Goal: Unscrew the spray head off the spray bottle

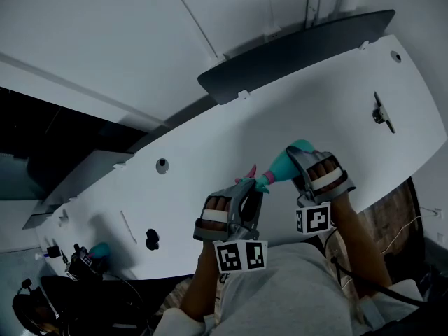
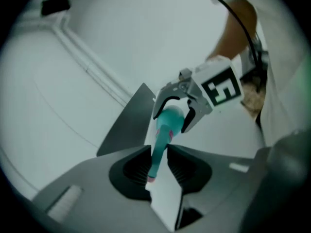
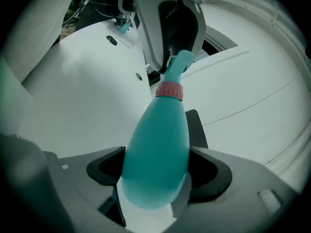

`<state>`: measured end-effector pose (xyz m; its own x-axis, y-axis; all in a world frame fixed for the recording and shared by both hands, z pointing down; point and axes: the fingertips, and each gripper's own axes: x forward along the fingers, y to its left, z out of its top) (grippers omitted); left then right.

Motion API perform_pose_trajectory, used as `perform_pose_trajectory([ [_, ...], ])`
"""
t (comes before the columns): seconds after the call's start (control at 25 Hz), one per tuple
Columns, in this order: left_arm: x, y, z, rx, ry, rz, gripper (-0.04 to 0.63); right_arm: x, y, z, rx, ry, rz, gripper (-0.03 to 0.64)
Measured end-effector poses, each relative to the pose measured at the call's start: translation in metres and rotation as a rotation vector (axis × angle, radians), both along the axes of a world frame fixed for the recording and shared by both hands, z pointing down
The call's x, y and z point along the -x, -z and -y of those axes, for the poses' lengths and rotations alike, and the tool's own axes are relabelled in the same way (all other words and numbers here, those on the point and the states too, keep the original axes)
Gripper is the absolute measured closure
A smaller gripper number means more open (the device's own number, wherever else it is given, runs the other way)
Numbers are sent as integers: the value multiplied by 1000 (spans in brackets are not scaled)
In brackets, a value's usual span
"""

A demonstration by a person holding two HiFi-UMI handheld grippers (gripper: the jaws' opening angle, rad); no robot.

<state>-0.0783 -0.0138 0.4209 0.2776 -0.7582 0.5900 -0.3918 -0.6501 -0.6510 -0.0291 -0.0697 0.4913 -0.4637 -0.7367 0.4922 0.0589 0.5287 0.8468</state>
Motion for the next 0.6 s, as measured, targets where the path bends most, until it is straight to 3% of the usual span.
perform_pose_trajectory([
  [0.24, -9, 13, -7, 461, 139, -687, 537, -12, 18, 7, -143, -17, 47, 216],
  [0.52, -9, 35, 1, 823, 351, -1469, 529, -21, 39, 13, -232, -72, 147, 218],
  [0.6, -10, 36, 3, 876, 403, -1634, 526, -22, 41, 16, -234, -83, 158, 218],
])
